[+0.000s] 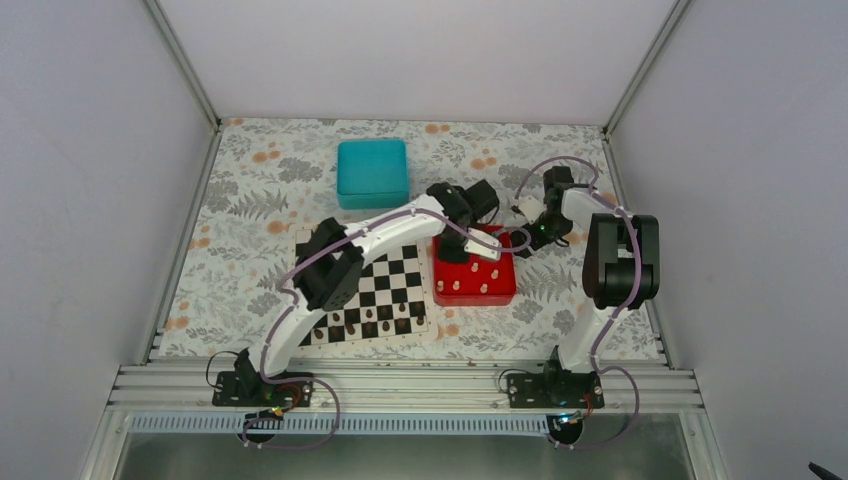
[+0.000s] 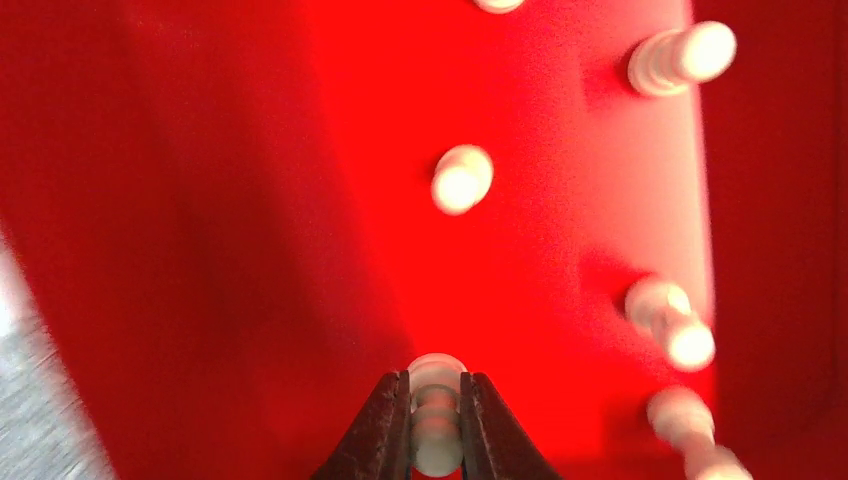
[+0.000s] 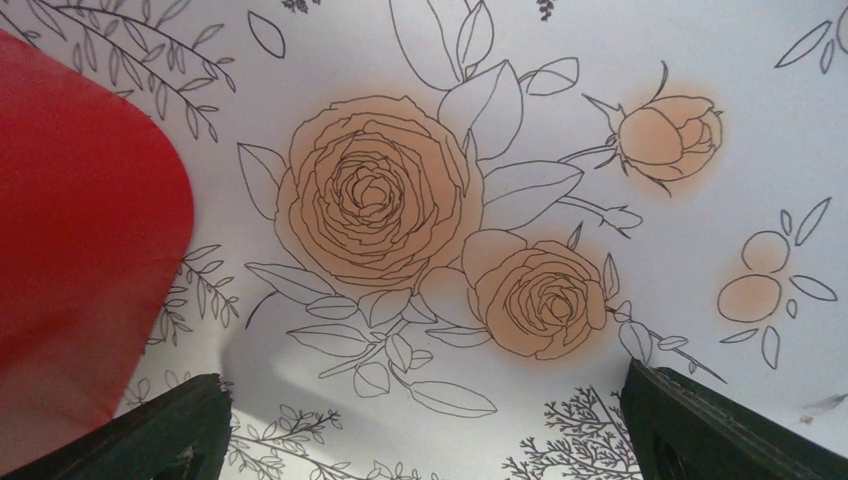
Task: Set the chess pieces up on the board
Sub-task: Pick up the chess piece from the storage box, then place the chess piece on the chessboard.
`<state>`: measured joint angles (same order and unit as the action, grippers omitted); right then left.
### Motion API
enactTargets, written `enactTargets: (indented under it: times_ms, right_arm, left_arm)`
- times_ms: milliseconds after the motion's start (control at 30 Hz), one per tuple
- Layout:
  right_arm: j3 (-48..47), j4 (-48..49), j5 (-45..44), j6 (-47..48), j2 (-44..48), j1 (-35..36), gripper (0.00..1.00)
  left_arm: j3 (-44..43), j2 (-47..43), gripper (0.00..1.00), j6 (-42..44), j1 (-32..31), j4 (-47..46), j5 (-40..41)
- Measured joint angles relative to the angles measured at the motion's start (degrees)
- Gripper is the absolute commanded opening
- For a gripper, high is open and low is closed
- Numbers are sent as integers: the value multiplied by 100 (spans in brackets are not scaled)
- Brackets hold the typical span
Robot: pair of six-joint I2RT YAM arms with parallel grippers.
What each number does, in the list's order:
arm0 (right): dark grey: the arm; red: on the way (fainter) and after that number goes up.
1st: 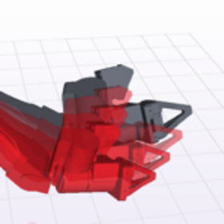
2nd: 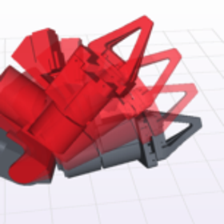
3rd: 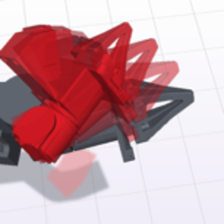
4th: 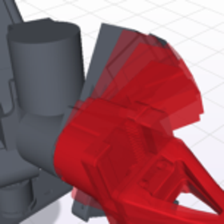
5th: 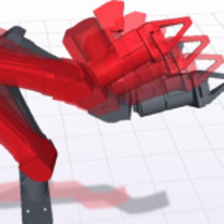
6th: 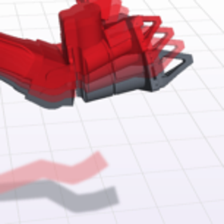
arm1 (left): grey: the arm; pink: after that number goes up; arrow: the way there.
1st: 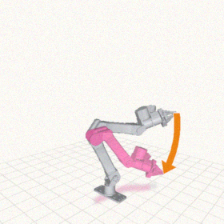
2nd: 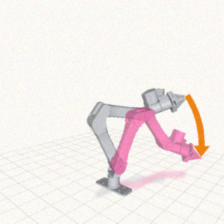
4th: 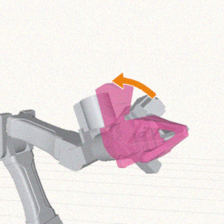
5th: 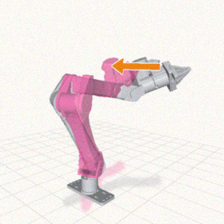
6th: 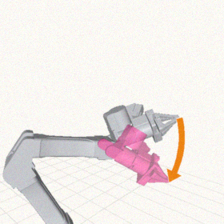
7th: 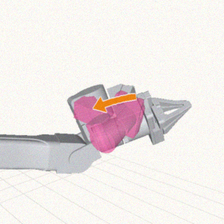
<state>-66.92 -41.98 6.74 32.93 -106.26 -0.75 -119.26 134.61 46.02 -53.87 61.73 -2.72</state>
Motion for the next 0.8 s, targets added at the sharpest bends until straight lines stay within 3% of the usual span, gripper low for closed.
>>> enactTargets:
  times_ms: [200, 400, 633, 800]
  right_arm:
    - [4, 11, -11, -2, 0, 0, 100]
    - [4, 15, -24, -2, 0, 0, 100]
    - [4, 13, -35, -2, 0, 0, 100]
    - [4, 13, -44, -7, -2, 4, 100]
  left_arm:
    - [850, -1523, 8, -35, 267, -85, 352]
    - [2330, -3001, 8, -111, 1137, -400, 575]
    - [4288, -3700, 9, -175, 2205, -859, 625]
    - [4697, -3720, 11, -175, 2503, -1158, 472]
